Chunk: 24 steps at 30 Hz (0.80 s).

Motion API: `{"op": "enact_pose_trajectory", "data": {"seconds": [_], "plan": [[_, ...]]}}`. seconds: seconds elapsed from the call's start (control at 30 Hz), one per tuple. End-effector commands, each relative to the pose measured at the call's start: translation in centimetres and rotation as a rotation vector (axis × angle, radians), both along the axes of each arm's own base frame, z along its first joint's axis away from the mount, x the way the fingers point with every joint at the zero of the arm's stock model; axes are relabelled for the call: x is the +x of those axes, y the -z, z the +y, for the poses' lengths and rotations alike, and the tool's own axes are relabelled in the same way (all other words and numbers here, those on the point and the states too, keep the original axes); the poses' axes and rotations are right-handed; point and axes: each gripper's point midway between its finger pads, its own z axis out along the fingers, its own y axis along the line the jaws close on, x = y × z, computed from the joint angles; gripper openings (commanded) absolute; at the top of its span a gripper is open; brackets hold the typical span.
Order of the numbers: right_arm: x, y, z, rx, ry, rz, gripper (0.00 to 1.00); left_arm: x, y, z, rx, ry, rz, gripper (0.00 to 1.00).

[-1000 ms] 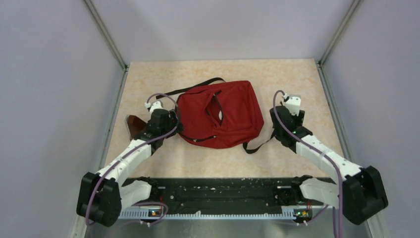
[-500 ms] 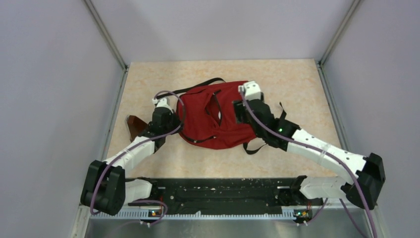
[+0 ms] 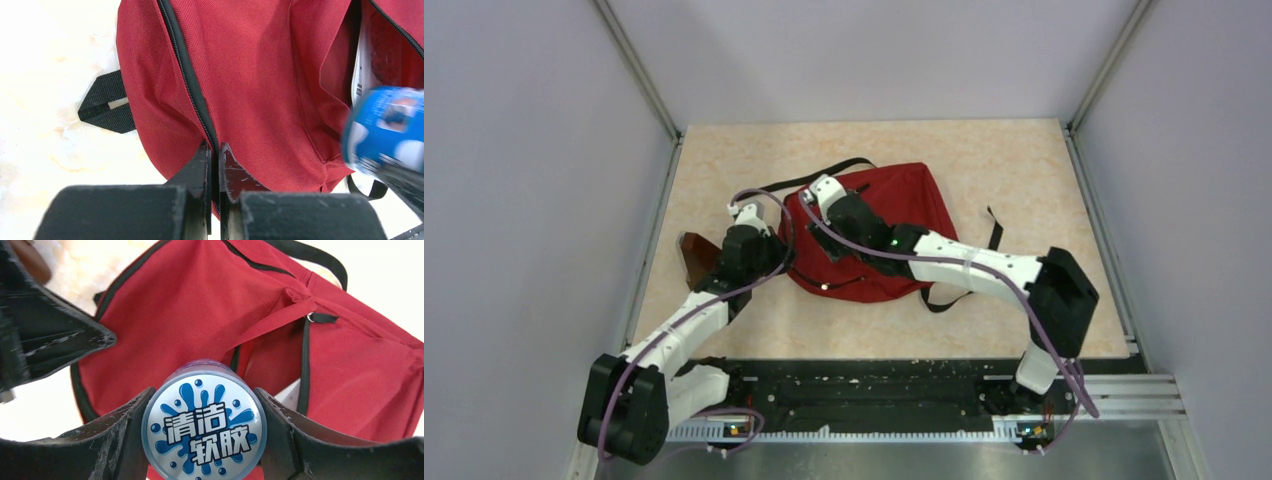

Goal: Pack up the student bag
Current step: Pick up the stationery from the center of the board, then place the stationery in the student bag.

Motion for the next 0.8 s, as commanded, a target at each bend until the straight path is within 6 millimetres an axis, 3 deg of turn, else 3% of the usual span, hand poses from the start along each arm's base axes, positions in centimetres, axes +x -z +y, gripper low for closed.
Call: {"op": "enact_pose_trajectory", "data": {"seconds": [0.0, 0.3, 0.37, 0.6, 0.77], "plan": [[3.5, -1.3, 0.0, -0.015, 0.095, -0.061, 0.06, 0.2, -1.0, -0.7, -0.028, 0.026, -0.041, 0.0], [8.0, 0.1, -5.2, -0.276, 0.344, -0.261, 0.05, -0.2, -1.4, -0.1, -0.017, 0.007, -0.06, 0.0], [8.7, 0.9, -5.2, -0.312, 0.337, -0.301, 0.05, -0.4, -1.6, -0.2, -0.026, 0.012, -0.065, 0.0], [10.8, 1.8, -2.3, -0.198, 0.232, -0.426, 0.05, -0.8, -2.1, -0.5, -0.05, 0.029, -0.074, 0.0], [12.5, 5.3, -3.0, -0.279, 0.194, -0.476, 0.04, -1.1, -3.1, -0.6, -0.073, 0.026, -0.097, 0.0]]}}
